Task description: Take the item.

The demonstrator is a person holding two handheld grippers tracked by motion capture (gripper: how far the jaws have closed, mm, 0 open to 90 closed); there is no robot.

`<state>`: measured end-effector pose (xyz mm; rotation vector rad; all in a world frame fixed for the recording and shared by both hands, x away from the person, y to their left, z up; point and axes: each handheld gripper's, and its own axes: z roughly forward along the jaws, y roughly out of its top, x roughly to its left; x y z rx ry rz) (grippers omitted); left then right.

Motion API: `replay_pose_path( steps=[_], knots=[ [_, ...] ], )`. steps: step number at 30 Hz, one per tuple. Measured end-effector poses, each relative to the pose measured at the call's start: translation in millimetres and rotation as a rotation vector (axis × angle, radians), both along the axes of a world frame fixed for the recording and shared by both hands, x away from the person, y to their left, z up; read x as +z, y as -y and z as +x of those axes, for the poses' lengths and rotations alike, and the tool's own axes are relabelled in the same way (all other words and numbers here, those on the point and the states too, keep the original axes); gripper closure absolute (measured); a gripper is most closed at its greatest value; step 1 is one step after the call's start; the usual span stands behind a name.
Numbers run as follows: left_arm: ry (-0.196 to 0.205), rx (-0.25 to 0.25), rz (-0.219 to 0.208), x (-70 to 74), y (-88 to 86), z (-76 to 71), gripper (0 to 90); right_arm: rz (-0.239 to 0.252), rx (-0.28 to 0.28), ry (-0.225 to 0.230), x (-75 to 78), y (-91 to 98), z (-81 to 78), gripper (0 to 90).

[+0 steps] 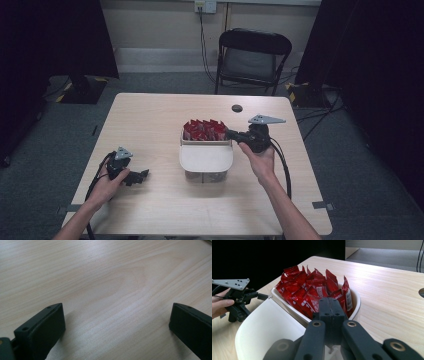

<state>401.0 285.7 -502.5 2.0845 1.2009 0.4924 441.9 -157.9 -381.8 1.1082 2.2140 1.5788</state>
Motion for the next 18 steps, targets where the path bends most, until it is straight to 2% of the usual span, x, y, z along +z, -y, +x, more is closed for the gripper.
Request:
replay_pose_path(
  steps=[18],
  knots=[
    [0.001,0.002,-0.003,-0.2,0.2,0.0,0.0,0.058,0.014,0.025,10.7,4.9,-2.7,90.0]
  ],
)
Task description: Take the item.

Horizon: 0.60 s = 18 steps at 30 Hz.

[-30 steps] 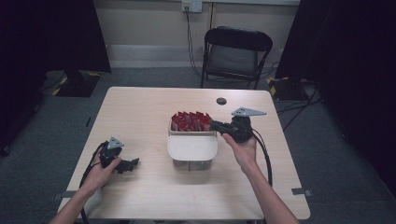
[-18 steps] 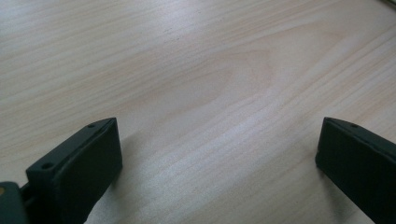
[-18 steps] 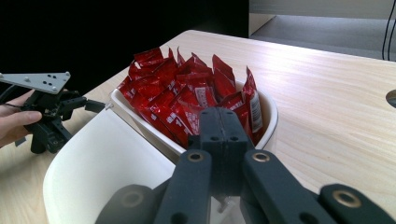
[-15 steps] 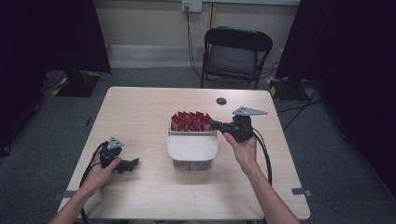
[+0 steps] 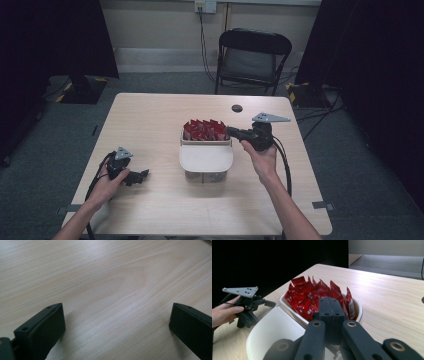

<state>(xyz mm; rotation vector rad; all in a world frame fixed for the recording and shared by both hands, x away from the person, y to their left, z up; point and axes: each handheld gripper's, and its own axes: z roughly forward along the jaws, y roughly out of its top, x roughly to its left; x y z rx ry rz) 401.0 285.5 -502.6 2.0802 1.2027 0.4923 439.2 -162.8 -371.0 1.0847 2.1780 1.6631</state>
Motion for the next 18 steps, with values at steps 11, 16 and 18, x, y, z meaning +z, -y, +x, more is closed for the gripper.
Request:
replay_pose_path(
  steps=[11,16,18],
  knots=[
    [-0.003,-0.003,0.003,0.3,-0.3,0.1,0.0,0.029,0.009,0.021,9.1,3.5,-1.3,90.0],
    [-0.001,-0.002,0.003,0.1,-0.2,0.0,0.0,0.043,0.015,0.028,12.3,4.2,-1.7,90.0],
    [-0.001,0.0,0.0,0.1,0.0,0.0,0.0,0.048,0.016,0.03,13.0,4.2,-2.0,90.0]
  ],
)
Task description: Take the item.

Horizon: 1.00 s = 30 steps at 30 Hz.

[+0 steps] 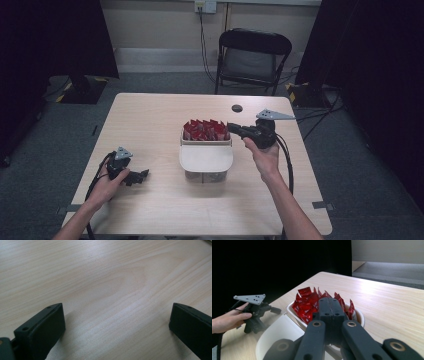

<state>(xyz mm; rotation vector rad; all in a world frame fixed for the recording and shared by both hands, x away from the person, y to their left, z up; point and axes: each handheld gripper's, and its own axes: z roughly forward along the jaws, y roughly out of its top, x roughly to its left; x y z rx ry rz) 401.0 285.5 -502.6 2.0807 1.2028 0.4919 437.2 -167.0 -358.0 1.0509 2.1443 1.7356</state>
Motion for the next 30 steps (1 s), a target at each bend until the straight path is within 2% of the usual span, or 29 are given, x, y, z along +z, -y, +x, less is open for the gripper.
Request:
replay_pose_path(
  steps=[13,21,30],
  knots=[
    [-0.002,-0.002,0.001,0.1,-0.2,0.0,0.0,0.029,0.008,0.008,4.3,1.6,0.0,90.0],
    [0.0,-0.002,0.003,0.1,-0.2,0.0,0.0,0.047,0.011,0.034,14.1,4.5,-2.7,90.0],
    [-0.002,-0.003,0.003,0.2,-0.3,0.1,0.0,0.056,0.012,0.041,18.1,5.8,-3.1,90.0]
  ],
)
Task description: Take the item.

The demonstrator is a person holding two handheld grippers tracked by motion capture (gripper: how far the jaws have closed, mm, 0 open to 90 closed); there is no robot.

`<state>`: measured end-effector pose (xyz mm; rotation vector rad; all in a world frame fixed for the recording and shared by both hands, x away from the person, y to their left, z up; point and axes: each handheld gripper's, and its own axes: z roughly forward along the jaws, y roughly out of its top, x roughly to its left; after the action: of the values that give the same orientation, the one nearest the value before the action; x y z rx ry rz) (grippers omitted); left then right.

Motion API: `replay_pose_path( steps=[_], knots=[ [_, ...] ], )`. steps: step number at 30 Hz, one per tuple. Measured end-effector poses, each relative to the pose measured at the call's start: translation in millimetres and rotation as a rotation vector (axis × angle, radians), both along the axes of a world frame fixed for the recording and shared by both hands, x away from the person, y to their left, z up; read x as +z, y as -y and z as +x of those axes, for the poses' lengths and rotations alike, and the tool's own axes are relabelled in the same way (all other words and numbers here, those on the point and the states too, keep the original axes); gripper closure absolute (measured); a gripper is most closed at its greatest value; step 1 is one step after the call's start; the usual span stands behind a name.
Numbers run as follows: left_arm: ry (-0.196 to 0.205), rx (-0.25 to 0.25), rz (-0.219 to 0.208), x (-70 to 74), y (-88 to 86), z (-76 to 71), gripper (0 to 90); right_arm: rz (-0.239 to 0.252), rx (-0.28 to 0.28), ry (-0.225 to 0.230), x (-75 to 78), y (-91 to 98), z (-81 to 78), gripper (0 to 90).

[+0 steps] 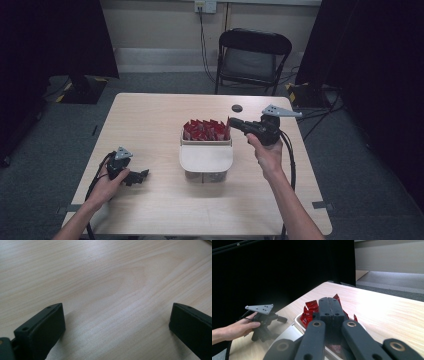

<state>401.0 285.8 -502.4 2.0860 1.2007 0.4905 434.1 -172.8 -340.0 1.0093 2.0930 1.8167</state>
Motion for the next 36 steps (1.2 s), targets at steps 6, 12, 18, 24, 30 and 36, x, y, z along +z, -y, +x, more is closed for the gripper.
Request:
replay_pose_path(
  steps=[6,12,18,24,30,36],
  knots=[
    [0.003,0.002,-0.001,-0.3,0.2,-0.1,0.0,0.007,-0.004,0.008,3.1,1.1,-0.2,90.0],
    [0.003,0.003,-0.003,-0.2,0.3,-0.1,0.0,0.01,-0.001,0.014,5.8,2.7,-0.9,90.0],
    [0.003,0.002,-0.001,-0.2,0.1,-0.1,0.0,0.017,0.002,0.027,11.5,4.5,-2.3,90.0],
    [0.003,0.001,0.0,-0.2,0.1,-0.1,0.0,0.029,0.009,0.044,19.8,7.5,-4.6,90.0],
    [0.003,0.001,0.0,-0.2,0.1,-0.1,0.0,0.049,0.004,0.051,23.3,10.5,-5.7,90.0],
    [0.005,0.006,-0.005,-0.4,0.5,-0.6,0.0,0.049,0.006,0.057,25.1,9.6,-6.6,90.0]
  ],
)
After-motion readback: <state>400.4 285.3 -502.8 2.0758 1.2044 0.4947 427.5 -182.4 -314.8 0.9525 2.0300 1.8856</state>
